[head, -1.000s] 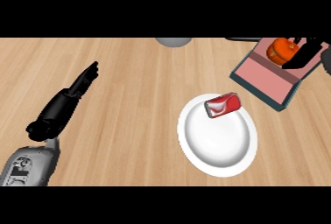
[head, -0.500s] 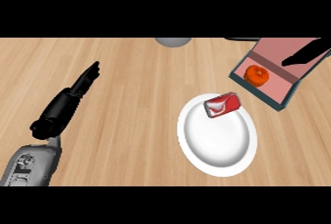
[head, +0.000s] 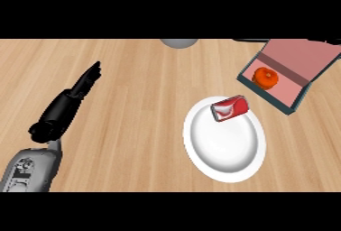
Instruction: Pick the squash from the plate and place it in the cardboard box
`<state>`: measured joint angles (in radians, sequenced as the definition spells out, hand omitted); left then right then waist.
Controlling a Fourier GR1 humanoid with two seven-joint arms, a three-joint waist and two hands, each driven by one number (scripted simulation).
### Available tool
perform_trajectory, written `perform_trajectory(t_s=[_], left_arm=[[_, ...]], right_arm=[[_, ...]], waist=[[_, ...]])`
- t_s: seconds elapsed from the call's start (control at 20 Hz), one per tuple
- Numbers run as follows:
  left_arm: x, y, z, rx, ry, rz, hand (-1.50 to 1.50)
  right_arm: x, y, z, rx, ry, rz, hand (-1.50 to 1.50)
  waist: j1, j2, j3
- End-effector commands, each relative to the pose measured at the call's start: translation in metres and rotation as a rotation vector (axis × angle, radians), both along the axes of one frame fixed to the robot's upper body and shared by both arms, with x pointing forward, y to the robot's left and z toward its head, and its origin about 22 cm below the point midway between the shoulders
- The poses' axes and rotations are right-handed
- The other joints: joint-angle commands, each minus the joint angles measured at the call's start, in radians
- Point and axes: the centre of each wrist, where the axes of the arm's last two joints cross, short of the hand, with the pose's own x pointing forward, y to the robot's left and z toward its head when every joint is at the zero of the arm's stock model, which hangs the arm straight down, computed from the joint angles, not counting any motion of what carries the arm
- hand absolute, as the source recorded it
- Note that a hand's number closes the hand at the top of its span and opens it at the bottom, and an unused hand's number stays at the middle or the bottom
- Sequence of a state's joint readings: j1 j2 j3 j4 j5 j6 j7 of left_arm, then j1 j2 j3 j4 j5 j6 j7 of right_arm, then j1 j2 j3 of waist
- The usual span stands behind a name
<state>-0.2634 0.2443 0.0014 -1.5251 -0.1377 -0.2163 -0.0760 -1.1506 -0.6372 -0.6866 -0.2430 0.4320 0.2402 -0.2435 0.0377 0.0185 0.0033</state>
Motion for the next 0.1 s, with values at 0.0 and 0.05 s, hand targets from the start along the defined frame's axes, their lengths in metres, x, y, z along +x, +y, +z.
perform_trajectory(t_s=[0.0,0.05], left_arm=[[-0.004,0.000,0.002,0.000,-0.001,-0.023,0.00],[-0.005,0.003,-0.009,-0.001,0.018,-0.015,0.00]], right_arm=[[-0.022,-0.040,0.001,0.118,-0.052,-0.102,-1.50],[-0.028,-0.047,-0.014,0.122,-0.049,-0.128,-1.50]], waist=[[0.008,0.002,0.000],[0.007,0.005,0.000]])
